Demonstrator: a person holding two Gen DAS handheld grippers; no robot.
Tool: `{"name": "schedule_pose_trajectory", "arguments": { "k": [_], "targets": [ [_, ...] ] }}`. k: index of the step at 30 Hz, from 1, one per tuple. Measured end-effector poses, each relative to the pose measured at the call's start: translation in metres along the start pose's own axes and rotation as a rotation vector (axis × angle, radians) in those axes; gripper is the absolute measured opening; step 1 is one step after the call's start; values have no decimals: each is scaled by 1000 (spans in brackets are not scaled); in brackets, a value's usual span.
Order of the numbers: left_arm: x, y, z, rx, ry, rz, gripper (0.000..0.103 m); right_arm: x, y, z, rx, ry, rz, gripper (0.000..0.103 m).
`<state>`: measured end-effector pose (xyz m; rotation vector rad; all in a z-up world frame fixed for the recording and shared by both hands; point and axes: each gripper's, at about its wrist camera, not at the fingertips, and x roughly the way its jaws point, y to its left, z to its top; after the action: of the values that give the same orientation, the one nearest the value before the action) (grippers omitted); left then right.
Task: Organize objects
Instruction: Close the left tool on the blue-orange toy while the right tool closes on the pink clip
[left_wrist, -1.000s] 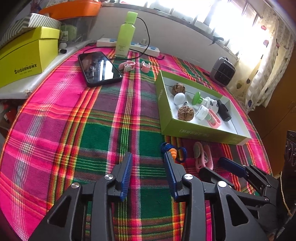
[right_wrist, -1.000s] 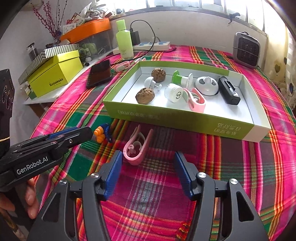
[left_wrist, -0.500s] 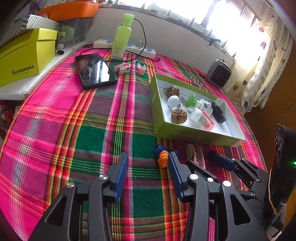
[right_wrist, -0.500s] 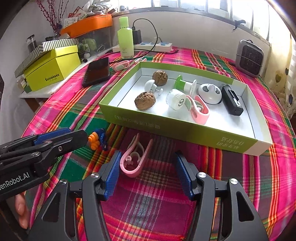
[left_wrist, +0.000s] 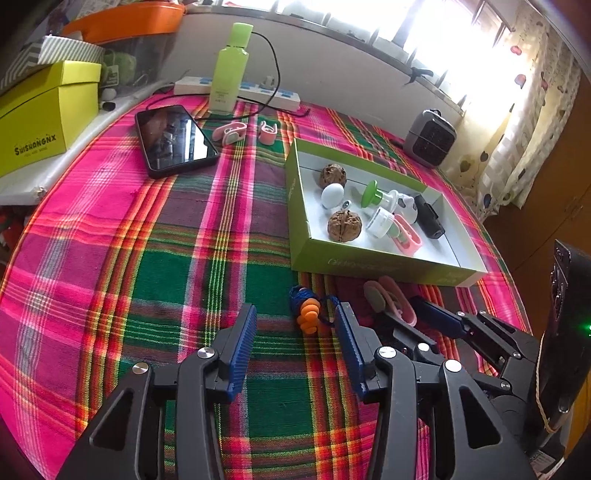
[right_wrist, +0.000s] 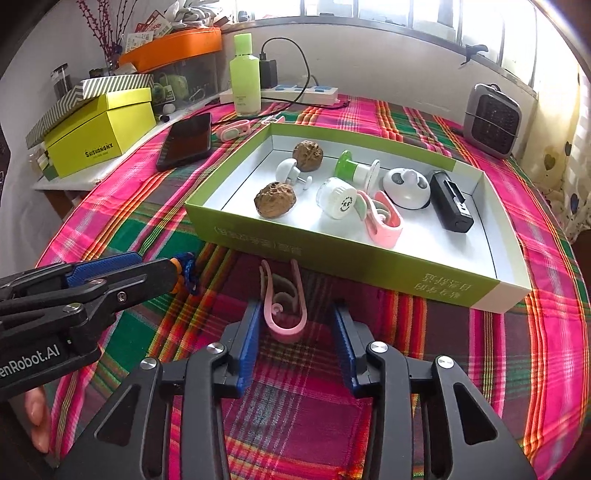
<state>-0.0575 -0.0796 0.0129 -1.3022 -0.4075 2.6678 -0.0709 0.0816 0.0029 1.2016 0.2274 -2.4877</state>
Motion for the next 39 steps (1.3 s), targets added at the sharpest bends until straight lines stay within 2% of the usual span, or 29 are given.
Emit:
{"name": "schedule_pose_trajectory", "arguments": {
  "k": [5,12,26,33,39],
  "targets": [
    [3,-5,1,15,7,3,43,-1,-5,-1,-1,-2,0,24],
    [11,-10,-1,37,30,26,43,-5,-12,-6,-5,-2,3,23],
    [18,-22,1,86,18,90,42,-15,-32,-15,35,-5,9,23],
    [21,-28,2,110,14,118,26,-17,-41,-18,51,-5,13,23],
    [23,-30,3,114,13,125,20,-18,-44,-20,58,-6,19,23]
  ]
}}
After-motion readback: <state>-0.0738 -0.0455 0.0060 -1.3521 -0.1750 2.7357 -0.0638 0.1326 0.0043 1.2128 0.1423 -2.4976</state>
